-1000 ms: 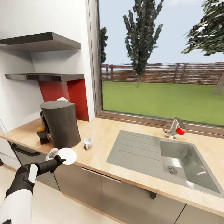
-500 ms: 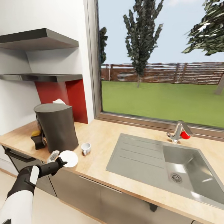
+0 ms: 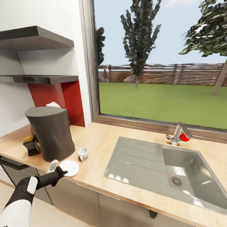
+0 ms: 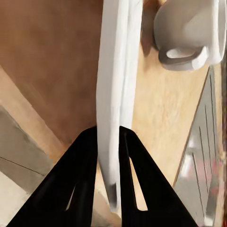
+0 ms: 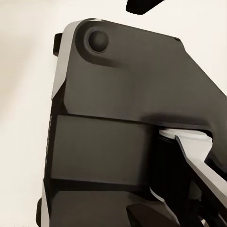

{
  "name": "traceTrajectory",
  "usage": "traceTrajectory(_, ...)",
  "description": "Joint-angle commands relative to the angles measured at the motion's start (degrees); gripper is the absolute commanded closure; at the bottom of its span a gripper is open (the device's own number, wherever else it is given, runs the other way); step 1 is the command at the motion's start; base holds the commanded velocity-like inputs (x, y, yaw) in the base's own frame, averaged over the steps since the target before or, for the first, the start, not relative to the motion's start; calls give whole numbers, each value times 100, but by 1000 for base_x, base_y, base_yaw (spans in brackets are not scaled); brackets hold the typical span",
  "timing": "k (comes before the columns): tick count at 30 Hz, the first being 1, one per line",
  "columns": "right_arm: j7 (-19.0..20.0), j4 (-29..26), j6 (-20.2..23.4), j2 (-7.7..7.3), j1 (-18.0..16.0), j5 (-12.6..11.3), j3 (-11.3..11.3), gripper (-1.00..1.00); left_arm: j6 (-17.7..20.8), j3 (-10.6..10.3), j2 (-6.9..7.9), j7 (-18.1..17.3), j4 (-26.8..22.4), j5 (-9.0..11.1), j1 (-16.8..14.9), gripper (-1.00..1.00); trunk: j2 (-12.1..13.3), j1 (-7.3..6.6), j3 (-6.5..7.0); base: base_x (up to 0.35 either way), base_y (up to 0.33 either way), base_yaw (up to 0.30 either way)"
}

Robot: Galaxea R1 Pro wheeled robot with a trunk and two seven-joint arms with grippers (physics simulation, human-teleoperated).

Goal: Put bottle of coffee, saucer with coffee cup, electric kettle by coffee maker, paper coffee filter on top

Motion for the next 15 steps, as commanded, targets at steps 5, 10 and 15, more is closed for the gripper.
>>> traceTrajectory(5,9,-6,20,4,-4,-50,47,-100,-11,23,20,19,0,-194,170,100,-8,4,-10,114,0,0)
traceTrajectory(10,9,-3,20,3,-4,-50,47,-100,-11,24,22,19,-1,-197,177,100,-8,4,-10,110,0,0)
traceTrajectory(15,9,-2,20,-1,-4,-50,47,-100,-11,24,22,19,-2,-194,178,100,-8,4,-10,33,3,0)
